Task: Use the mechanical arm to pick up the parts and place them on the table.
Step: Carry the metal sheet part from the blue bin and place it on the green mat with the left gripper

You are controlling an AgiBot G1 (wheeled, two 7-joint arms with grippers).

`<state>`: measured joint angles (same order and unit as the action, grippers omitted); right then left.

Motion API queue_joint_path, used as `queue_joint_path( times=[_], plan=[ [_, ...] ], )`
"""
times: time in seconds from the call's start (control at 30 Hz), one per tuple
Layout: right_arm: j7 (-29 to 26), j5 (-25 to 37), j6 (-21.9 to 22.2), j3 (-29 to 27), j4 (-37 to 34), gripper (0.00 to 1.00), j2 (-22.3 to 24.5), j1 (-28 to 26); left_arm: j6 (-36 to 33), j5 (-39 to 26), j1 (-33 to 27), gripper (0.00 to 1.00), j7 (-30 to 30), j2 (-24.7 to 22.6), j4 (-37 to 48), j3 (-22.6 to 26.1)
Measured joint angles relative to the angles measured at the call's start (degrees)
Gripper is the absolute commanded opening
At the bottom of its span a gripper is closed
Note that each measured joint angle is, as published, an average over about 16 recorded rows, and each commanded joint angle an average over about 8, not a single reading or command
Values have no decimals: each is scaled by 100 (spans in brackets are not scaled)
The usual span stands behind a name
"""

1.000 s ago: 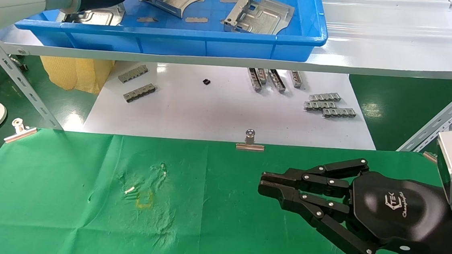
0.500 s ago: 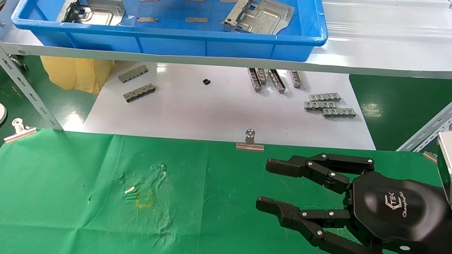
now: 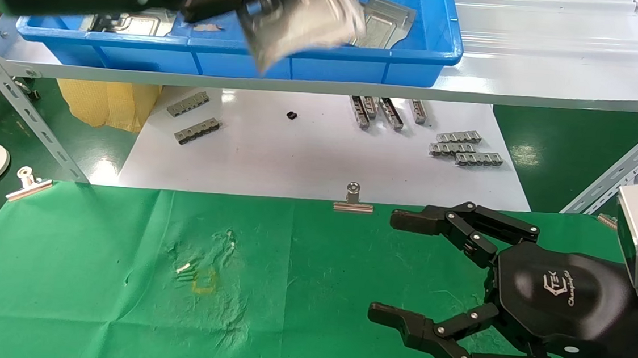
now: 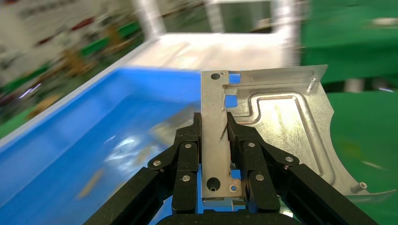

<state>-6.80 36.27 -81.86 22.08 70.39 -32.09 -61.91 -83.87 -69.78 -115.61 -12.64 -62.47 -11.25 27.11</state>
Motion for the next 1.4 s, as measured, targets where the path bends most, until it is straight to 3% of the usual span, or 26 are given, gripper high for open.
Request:
queue_joint_path(
  times=[0.2,0.47,0.8,1.0,1.27,1.4],
  plan=[
    [0,0,0,0,0,100,0,0,-684,176,332,0,-473,427,-629,219],
    [0,0,0,0,0,100,0,0,-720,232,1001,0,-1086,923,-1399,875],
    [0,0,0,0,0,100,0,0,-350,-219,1526,2,-1991,873,-949,1578],
    [0,0,0,0,0,100,0,0,-184,-467,1593,23,-2397,637,-344,1742],
    [0,0,0,0,0,100,0,0,-61,-647,1590,98,-2762,397,190,1859],
    [0,0,0,0,0,100,0,0,19,-710,1568,100,-2917,306,365,1897]
  ],
)
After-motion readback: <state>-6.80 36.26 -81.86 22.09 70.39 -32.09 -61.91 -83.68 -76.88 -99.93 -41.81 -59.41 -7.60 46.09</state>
